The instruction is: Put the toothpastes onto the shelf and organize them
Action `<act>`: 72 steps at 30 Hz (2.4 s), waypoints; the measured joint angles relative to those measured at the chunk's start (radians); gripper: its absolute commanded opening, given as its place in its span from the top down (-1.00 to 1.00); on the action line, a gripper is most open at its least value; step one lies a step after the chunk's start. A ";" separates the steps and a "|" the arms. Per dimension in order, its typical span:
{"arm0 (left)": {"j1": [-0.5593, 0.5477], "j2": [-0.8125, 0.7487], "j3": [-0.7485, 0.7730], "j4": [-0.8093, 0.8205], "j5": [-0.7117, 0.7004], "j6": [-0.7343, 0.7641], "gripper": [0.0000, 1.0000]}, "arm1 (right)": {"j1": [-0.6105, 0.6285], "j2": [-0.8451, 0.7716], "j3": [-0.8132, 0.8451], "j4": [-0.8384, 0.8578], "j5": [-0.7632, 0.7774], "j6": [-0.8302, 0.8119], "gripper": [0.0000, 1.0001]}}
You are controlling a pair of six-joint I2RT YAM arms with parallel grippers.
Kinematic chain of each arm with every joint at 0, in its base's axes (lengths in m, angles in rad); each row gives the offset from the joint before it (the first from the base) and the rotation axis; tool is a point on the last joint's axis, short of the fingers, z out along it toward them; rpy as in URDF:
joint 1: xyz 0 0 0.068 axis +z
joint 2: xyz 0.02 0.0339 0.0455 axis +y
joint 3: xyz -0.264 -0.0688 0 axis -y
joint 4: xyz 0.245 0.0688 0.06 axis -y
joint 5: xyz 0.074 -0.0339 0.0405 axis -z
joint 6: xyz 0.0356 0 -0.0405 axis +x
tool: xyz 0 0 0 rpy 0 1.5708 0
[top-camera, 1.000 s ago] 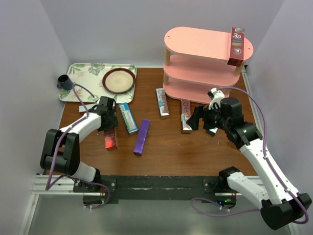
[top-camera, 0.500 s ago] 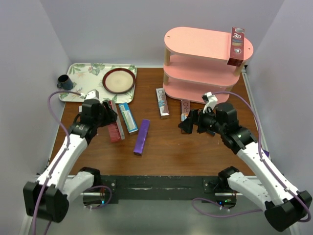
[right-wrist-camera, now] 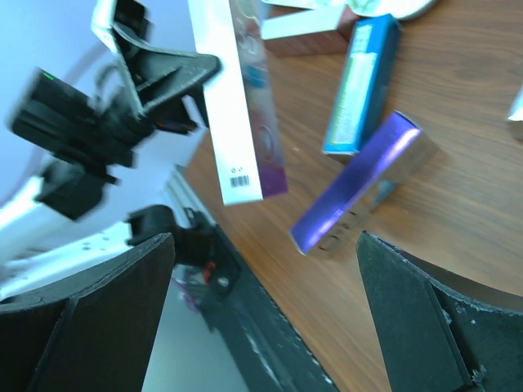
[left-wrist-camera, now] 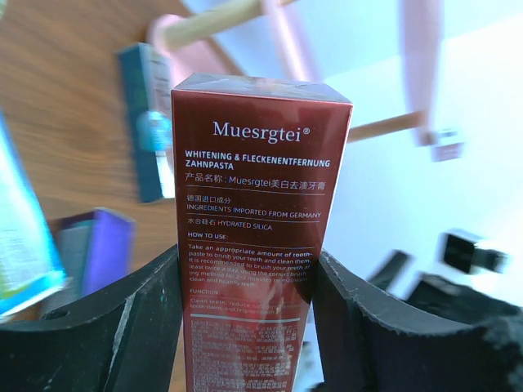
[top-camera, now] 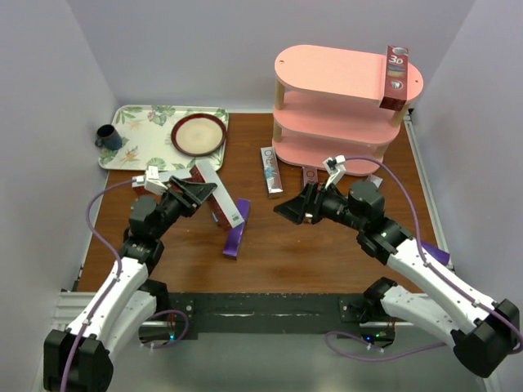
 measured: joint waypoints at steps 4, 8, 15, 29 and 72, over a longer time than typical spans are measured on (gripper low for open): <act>-0.006 0.017 -0.056 0.195 0.031 -0.146 0.23 | 0.027 0.045 -0.003 0.098 0.000 0.061 -0.97; -0.034 0.028 -0.059 0.343 0.032 -0.240 0.24 | 0.056 0.115 -0.003 0.183 0.002 0.108 -0.97; -0.090 0.044 -0.059 0.510 0.002 -0.315 0.23 | 0.118 0.229 0.006 0.277 0.009 0.164 -0.97; -0.117 0.077 -0.059 0.587 -0.030 -0.355 0.25 | 0.179 0.237 0.060 0.311 0.074 0.161 -0.96; -0.164 0.114 -0.040 0.674 -0.165 -0.367 0.08 | 0.272 0.365 0.113 0.494 0.060 0.195 0.25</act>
